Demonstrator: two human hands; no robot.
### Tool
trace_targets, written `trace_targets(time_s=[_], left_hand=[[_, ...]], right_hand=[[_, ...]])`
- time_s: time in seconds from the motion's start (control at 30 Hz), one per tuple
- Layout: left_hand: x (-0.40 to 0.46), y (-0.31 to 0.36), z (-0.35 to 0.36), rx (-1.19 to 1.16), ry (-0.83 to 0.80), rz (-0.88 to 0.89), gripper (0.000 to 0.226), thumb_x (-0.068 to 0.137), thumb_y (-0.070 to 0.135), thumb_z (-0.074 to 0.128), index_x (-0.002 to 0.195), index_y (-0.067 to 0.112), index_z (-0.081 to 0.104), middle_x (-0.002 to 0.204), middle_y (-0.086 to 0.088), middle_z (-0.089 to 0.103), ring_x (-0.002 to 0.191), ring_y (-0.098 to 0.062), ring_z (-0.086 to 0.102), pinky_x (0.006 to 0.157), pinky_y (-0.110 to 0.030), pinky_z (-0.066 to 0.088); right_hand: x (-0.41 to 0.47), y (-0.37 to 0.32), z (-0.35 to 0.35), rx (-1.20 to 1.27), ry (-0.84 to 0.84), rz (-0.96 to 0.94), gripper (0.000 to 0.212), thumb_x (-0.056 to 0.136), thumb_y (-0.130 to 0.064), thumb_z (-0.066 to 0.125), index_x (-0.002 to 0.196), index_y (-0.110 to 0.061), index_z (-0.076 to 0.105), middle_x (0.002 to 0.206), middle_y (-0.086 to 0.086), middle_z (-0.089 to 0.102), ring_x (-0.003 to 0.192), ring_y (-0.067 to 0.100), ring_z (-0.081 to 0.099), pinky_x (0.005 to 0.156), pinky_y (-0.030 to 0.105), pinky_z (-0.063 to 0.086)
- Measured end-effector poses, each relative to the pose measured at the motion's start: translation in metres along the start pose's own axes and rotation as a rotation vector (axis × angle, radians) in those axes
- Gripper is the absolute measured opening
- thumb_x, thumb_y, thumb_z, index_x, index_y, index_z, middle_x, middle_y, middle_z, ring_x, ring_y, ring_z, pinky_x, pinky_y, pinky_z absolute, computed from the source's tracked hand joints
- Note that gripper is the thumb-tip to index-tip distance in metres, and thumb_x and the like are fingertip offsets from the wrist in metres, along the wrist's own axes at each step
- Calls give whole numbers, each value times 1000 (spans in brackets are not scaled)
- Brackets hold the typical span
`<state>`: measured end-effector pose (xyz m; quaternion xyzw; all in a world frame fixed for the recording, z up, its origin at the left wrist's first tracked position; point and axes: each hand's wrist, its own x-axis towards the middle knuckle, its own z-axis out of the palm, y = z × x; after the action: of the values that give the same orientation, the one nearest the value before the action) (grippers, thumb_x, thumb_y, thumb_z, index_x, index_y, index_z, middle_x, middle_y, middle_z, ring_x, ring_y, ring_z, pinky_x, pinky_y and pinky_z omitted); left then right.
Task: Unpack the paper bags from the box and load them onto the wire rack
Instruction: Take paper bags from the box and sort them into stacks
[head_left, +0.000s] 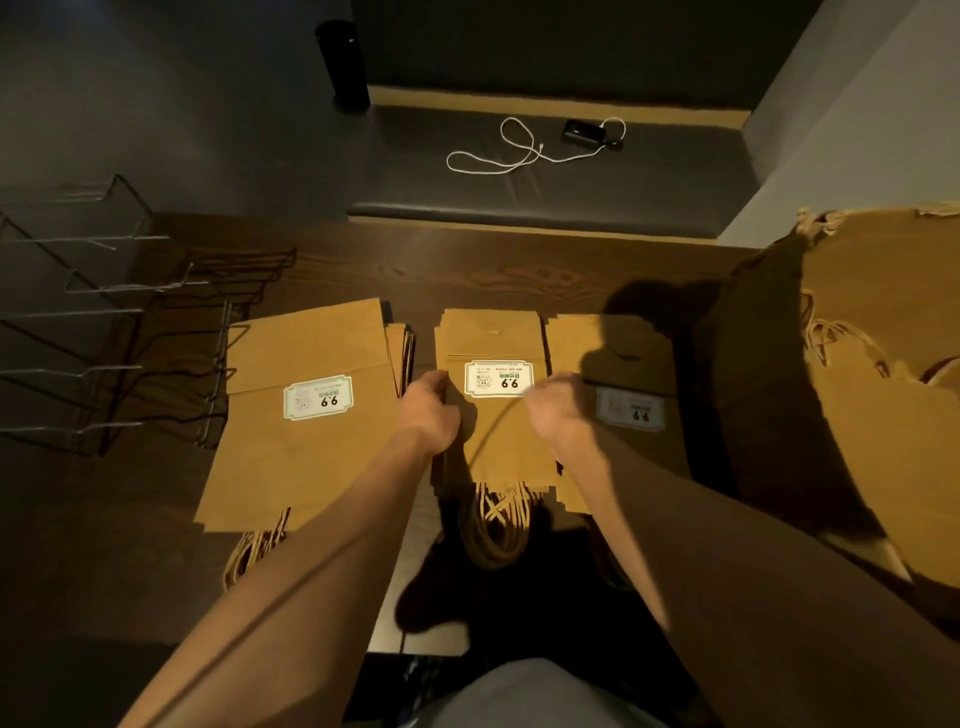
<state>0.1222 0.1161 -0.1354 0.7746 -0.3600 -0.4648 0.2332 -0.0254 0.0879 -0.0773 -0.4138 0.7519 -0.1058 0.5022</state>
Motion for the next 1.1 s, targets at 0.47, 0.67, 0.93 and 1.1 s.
trace_targets(time_s=[0.47,0.67,0.93,1.1], left_hand=[[-1,-10,8,6,-138,-196,34,94,12,49,126,1,54,119,-19,61,104,-34,59,74,-32,46],[0,-13,14,39,-154,-259,43,94,18,51,133,1,49,128,-21,58,115,-37,58,94,-42,53],[-14,63,6,92,131,-42,51,95,28,58,141,12,42,130,-10,57,112,-27,58,95,-37,50],[-37,148,13,-81,122,223,23,95,17,55,117,17,64,117,-3,66,113,-24,59,96,-31,47]], right_hand=[[-1,9,29,-26,-103,185,44,97,-22,46,139,-8,42,136,10,52,119,26,53,80,27,39],[-3,11,24,19,-143,209,52,94,-25,50,143,-12,39,139,8,48,117,24,50,83,29,36],[-5,-35,-3,40,-60,-33,42,98,-17,47,136,-1,46,124,14,55,112,29,56,77,30,44],[-8,-64,-62,314,49,-185,12,92,-19,56,91,-9,64,92,6,63,99,28,61,87,37,52]])
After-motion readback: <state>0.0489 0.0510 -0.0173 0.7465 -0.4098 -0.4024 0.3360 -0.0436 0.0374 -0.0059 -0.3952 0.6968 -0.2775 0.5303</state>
